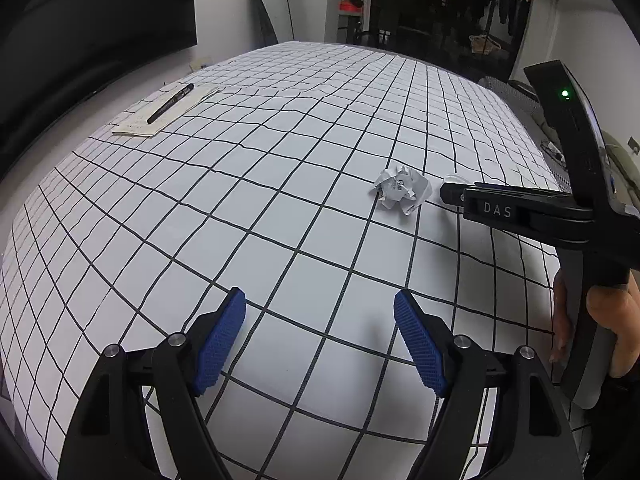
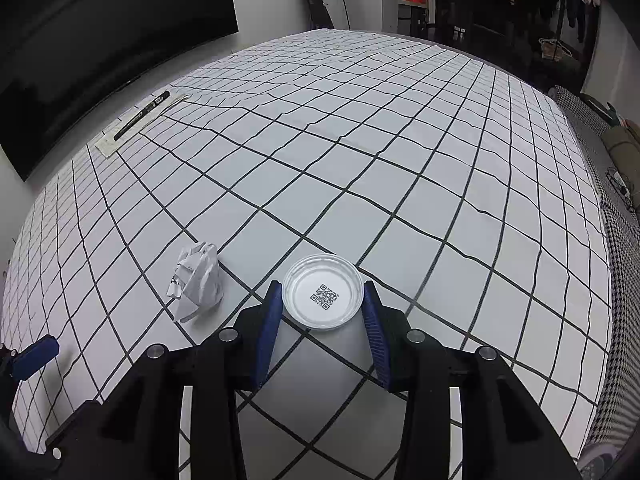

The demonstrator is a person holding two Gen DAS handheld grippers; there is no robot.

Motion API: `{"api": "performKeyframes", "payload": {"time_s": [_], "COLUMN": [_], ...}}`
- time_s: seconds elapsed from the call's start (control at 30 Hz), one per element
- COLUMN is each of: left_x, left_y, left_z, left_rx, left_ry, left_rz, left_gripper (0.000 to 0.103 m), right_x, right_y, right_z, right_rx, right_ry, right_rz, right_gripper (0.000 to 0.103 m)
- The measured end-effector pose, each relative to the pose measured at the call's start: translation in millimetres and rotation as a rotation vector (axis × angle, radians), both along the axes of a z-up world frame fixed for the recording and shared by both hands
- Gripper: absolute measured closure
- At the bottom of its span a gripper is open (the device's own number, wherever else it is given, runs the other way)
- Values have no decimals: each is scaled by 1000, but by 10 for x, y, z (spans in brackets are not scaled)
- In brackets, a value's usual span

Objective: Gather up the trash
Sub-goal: 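Close the right tool on the white plastic lid, then close the left tool on the crumpled foil while the right tool holds the lid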

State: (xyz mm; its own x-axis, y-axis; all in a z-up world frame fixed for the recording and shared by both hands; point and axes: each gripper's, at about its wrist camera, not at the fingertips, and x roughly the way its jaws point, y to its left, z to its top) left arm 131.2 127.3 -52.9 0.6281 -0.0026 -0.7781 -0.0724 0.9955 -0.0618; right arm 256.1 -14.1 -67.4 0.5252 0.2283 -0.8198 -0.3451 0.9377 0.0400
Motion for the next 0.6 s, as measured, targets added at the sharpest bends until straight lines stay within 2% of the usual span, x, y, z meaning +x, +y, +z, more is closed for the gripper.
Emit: {"api": "performKeyframes", "payload": {"time_s": [0.27,0.6], "left_x": [170,662], "left_y": [-174,-419], "left_z": [116,115], "left_rx": [6,13], "left_ry": [-13,-5], "left_rz": [-37,-64], "left_gripper": [28,27], "right_x": [-303,-810], "right_y": [-317,-787], "right_z": [80,224], "right_rx": [44,112], "right_ry": [8,-12], "right_rz": [-29,-97], "right_gripper": [64,64]}}
